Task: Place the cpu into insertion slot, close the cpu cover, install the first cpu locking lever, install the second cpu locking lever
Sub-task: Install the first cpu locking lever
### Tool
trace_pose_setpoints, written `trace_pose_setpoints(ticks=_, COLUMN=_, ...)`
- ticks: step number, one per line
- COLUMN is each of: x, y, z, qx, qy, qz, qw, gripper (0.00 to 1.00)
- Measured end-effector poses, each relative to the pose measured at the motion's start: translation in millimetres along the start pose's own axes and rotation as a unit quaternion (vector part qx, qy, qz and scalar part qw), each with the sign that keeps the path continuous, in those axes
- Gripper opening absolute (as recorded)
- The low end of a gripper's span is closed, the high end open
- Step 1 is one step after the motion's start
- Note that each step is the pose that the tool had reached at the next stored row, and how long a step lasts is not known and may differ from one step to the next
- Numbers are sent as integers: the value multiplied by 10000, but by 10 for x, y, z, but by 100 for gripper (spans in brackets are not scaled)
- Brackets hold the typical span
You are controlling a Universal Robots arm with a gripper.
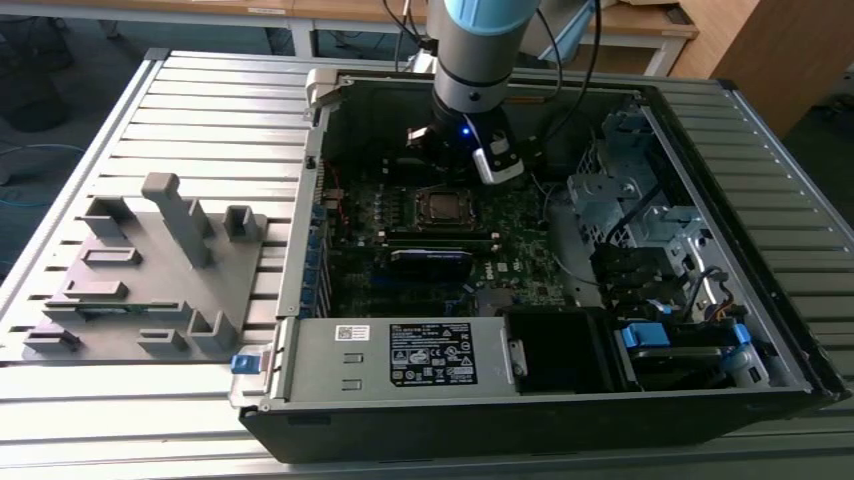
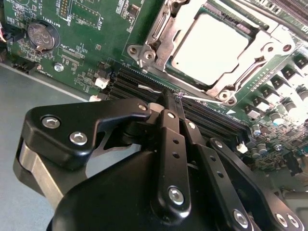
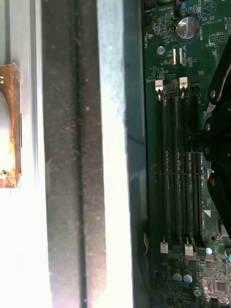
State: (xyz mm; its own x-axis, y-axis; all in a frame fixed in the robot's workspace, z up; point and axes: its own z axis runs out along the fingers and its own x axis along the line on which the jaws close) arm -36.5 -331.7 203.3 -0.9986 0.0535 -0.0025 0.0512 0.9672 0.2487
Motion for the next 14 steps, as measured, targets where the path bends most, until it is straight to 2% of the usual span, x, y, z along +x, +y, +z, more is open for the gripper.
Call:
trace_pose_setpoints(ticks=4, x=-9, y=6, z=5, qx=43, qy=-5, qz=9, qw=10000, gripper=11)
trace_pose_setpoints(ticks=8, x=-10, y=19, z=17, qx=141, qy=-11, qz=9, qw=9999, gripper=11)
trace_pose_setpoints(ticks=10, x=-9, y=30, z=25, qx=174, qy=-13, qz=10, qw=9998, gripper=11)
trace_pose_setpoints(ticks=14, x=-8, y=52, z=45, qx=201, qy=-16, qz=10, qw=9998, gripper=11)
